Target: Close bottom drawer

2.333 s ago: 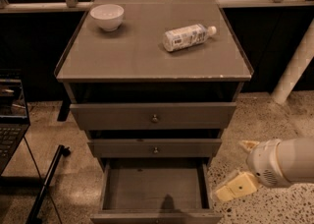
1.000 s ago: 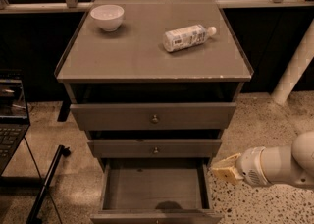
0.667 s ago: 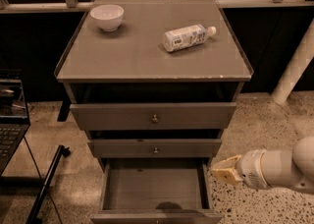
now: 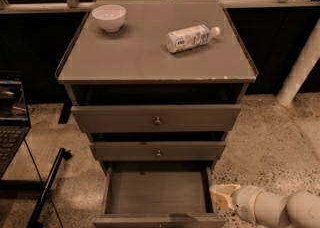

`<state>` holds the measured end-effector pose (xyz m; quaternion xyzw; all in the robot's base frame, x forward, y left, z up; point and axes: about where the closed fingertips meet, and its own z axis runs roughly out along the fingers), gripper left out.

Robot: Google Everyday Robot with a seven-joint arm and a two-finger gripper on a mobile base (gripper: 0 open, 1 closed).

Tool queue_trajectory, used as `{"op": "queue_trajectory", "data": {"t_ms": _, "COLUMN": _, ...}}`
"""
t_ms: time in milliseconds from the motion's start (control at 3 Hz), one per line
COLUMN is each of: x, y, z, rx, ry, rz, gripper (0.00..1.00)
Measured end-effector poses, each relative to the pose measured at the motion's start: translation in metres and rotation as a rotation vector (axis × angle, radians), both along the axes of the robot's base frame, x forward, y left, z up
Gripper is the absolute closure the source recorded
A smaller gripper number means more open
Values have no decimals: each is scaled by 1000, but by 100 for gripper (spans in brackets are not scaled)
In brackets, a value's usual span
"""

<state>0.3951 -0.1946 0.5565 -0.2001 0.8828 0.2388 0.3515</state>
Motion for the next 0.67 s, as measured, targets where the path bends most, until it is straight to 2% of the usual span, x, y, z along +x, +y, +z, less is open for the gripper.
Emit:
{"op": "queue_trajectory", "data": {"t_ms": 333, "x": -3, "y": 6, "z": -50, "rx": 3, "ry": 19, "rz": -92, "gripper": 100}}
{"op": "queue_trajectory", "data": {"t_ms": 667, "x": 3, "y": 0, "z": -92, "rx": -22, "ry": 51, "rz": -201, "gripper": 100}}
